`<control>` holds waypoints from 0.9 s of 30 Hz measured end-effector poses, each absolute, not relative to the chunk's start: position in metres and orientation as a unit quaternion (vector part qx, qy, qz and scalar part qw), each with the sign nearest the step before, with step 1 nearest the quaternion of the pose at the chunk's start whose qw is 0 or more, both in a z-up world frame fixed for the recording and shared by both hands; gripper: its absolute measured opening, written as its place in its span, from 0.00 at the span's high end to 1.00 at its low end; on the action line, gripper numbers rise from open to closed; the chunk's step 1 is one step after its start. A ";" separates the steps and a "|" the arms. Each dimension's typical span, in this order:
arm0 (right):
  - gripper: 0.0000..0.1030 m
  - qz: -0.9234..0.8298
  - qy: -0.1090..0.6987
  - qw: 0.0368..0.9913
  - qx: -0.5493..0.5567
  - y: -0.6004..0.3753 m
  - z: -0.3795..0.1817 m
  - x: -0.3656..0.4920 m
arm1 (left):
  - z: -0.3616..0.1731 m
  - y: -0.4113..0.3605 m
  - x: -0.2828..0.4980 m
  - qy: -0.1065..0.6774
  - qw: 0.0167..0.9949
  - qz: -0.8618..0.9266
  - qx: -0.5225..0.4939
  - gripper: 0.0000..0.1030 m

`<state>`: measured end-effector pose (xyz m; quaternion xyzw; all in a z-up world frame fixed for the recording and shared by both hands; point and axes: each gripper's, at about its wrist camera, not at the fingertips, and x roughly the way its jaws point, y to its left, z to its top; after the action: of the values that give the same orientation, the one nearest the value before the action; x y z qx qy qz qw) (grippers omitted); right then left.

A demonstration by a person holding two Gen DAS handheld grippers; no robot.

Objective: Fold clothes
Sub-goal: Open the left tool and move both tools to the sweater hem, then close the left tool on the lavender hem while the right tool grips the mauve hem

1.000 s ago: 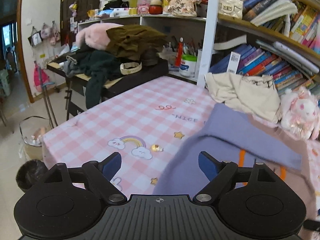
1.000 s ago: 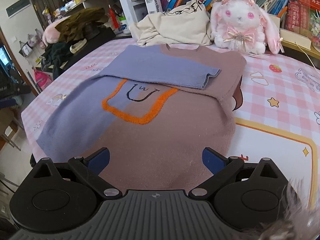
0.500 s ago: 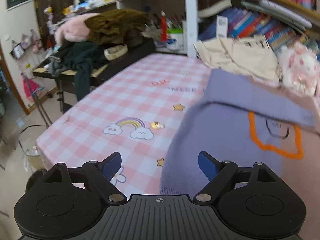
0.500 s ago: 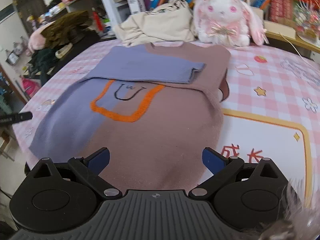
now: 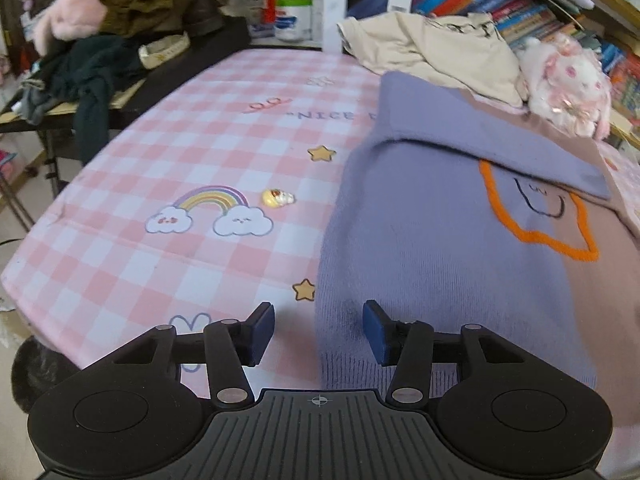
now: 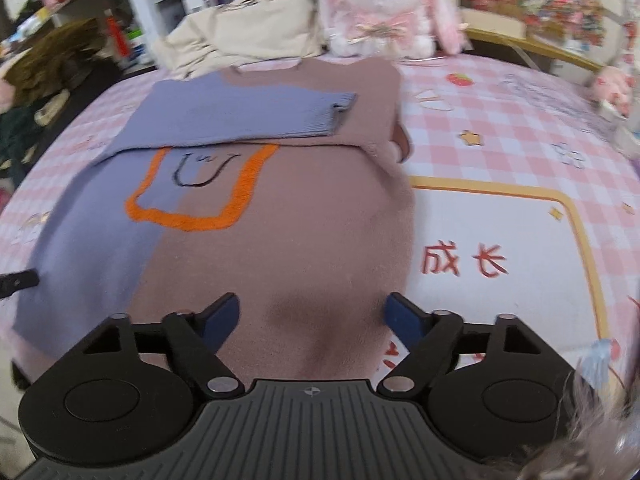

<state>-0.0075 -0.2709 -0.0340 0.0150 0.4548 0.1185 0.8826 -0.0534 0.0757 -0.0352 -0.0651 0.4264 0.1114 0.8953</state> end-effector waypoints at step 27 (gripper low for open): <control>0.43 -0.010 0.446 0.890 0.091 -0.259 -0.043 -0.038 | -0.037 0.103 -0.036 0.431 0.901 0.002 -0.045 0.54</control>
<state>-0.0384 -0.2593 -0.0430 0.0909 0.4462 -0.0100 0.8903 -0.0357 0.1030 -0.0371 -0.0451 0.4308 0.0025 0.9013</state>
